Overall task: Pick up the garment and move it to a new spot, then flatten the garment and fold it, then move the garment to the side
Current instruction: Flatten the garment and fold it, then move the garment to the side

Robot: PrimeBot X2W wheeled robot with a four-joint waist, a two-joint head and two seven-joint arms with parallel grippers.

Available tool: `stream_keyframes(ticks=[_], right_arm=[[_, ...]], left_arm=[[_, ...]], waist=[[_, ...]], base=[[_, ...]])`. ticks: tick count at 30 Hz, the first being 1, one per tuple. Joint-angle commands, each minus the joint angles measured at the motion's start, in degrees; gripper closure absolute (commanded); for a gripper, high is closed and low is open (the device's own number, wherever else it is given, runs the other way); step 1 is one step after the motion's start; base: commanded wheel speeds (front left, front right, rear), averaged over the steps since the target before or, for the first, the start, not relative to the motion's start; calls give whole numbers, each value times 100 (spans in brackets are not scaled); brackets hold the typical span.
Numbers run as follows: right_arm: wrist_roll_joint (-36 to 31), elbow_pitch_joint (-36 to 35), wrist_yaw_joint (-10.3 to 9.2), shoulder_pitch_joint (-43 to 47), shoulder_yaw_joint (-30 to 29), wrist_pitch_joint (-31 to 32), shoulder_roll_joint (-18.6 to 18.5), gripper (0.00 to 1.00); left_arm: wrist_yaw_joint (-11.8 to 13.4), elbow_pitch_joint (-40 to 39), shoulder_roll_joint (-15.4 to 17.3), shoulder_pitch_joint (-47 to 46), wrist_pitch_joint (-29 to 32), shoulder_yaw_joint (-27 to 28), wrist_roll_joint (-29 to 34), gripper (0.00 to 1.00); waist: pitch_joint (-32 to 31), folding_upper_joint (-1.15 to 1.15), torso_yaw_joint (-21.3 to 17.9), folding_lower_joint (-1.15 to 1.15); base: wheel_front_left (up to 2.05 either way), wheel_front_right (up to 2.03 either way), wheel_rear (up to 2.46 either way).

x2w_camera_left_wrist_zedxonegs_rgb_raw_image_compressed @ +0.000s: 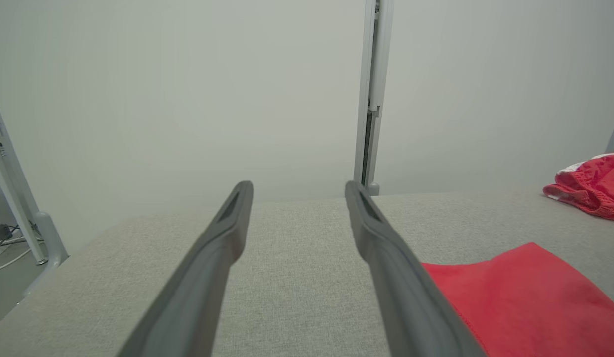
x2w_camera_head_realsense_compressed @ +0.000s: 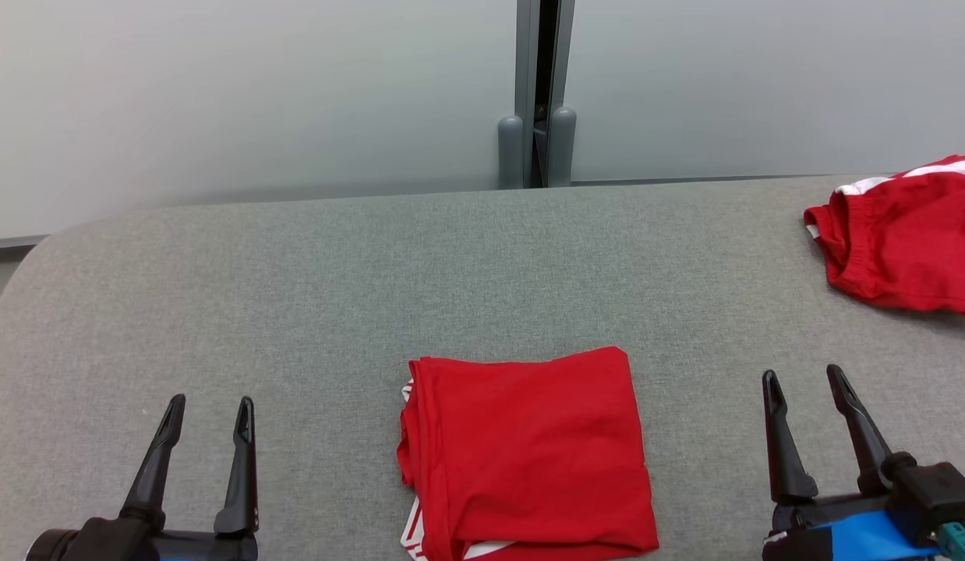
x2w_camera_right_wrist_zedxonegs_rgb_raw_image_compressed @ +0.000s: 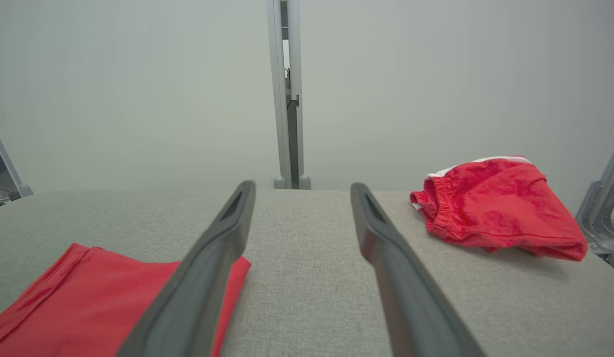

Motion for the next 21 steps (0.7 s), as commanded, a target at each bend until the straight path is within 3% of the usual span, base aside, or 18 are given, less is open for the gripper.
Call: stream_keyframes(ticks=[1, 21], right_arm=[[9, 0, -2, 107, -39, -14, 31, 0], [173, 103, -2, 444, -69, 290, 51, 0]], left_arm=[[27, -33, 20, 70, -23, 50, 24, 0], [138, 82, 37, 314, -22, 49, -25, 0]], waist=[[-52, 0, 3, 0], [-316, 0, 78, 0]], base=[[0, 0, 0], [0, 0, 0]])
